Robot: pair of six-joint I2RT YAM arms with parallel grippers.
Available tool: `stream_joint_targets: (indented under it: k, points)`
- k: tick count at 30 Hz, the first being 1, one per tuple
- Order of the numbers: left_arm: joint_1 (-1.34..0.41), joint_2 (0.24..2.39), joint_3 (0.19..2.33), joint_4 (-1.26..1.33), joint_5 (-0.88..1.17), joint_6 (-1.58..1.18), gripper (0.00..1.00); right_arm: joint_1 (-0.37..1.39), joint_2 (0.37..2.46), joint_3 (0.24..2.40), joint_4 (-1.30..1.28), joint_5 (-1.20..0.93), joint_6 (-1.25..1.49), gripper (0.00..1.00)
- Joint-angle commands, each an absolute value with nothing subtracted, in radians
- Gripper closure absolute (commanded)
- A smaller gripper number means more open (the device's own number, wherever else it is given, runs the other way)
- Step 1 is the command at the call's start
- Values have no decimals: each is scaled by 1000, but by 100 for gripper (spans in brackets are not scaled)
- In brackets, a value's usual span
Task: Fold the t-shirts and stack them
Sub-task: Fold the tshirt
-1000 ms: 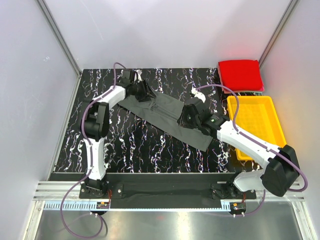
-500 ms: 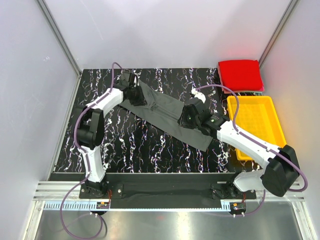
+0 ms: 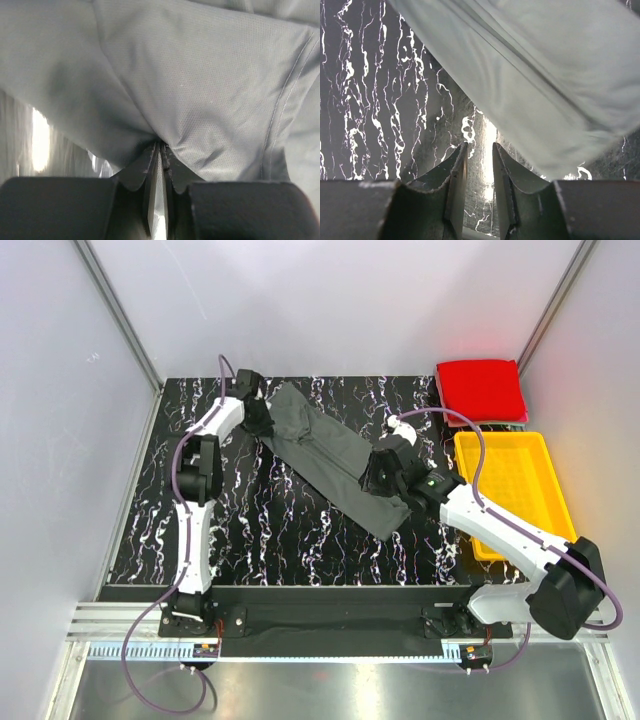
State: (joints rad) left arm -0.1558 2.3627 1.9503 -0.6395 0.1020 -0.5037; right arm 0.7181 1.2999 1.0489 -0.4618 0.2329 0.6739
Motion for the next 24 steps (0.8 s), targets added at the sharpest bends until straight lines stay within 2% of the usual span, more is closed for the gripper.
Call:
stream_joint_targets:
  k: [1,4,6,9,10,12,13,18,22,24]
  points:
    - [-115,2503,2191,-680,130,-443,85,719,1281,1083,-462,281,654,66]
    - [-77,2580,2308,-579,286,-449,82,719,1311,1095,-483,285,627,66]
    - [-52,2576,2313,-464,438,-506,81,719,1331,1104,-488,291,608,66]
    - [-35,2447,2203,-337,544,-551,77,719,1373,1103,-492,287,563,66]
    - [-43,2395,2083,-298,557,-554,74,719,1377,1100,-479,281,546,67]
    - [-54,2236,1958,-211,564,-554,69,709,1376,1100,-466,252,517,67]
    - [-63,2188,1859,-203,557,-554,58,703,1371,1104,-471,227,512,67]
    - [-86,1933,1613,-225,529,-571,55,690,1304,1149,-525,204,499,67]
    - [-197,1804,1416,-369,360,-560,51,670,1227,1155,-558,183,505,67]
    - [-250,1728,1329,-353,334,-594,50,667,1191,1163,-575,186,505,67]
